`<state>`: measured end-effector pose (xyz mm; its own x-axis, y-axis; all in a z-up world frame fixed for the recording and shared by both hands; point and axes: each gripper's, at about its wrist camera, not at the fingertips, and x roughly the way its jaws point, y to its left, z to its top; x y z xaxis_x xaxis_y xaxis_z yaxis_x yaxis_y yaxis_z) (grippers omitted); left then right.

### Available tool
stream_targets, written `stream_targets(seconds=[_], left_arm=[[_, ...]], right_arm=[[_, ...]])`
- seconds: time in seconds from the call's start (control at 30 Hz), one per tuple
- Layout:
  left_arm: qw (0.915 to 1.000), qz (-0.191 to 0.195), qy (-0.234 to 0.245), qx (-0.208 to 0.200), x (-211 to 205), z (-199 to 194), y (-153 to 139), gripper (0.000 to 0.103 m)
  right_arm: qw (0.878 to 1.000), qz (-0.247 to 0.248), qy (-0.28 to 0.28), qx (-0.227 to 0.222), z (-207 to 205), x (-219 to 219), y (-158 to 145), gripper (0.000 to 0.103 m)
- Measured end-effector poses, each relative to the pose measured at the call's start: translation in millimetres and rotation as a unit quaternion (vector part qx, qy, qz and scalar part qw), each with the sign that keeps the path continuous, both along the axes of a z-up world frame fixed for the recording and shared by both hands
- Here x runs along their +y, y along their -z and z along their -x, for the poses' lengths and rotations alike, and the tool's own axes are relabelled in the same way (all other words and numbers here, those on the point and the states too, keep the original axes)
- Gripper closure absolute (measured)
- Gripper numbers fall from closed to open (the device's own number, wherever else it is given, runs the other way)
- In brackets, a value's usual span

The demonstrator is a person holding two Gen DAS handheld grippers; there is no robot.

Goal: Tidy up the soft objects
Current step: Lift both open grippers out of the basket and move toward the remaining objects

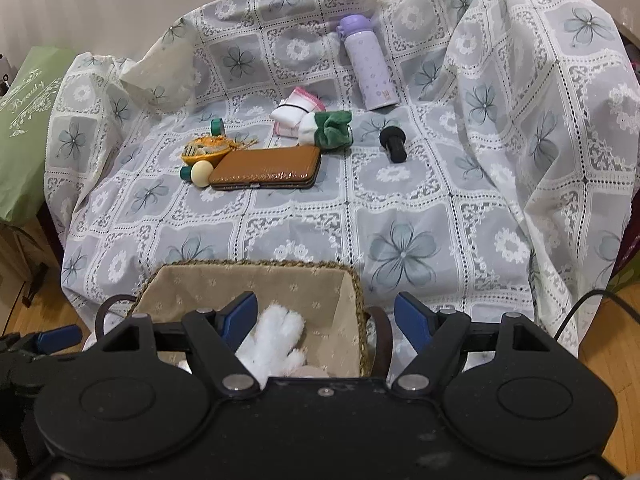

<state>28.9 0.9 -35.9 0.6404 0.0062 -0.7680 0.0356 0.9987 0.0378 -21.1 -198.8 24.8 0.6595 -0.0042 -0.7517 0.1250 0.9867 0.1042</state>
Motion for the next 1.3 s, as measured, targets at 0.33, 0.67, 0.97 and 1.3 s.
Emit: stream_targets(seconds=[0.33,0.67,0.97,1.3], left_arm=[[0.9999,-0.008,0.009,0.000,-2,-13,-1,0.021],[0.9997,-0.020,0.012,-0.002,-1,-41,-6,0.021],[0.9993,-0.028,0.023,0.009,-9,-73,1,0.021],[0.9990,-0.034,0.026,0.008,-14,-112,9,0.021]], right_arm=[[1.000,0.006,0.001,-0.005,-19,3,2,0.027],[1.000,0.003,0.011,0.001,-49,3,10,0.025],[0.999,0.006,0.033,0.015,-76,-10,26,0.025],[0.999,-0.007,0.036,0.033,-109,-16,41,0.025]])
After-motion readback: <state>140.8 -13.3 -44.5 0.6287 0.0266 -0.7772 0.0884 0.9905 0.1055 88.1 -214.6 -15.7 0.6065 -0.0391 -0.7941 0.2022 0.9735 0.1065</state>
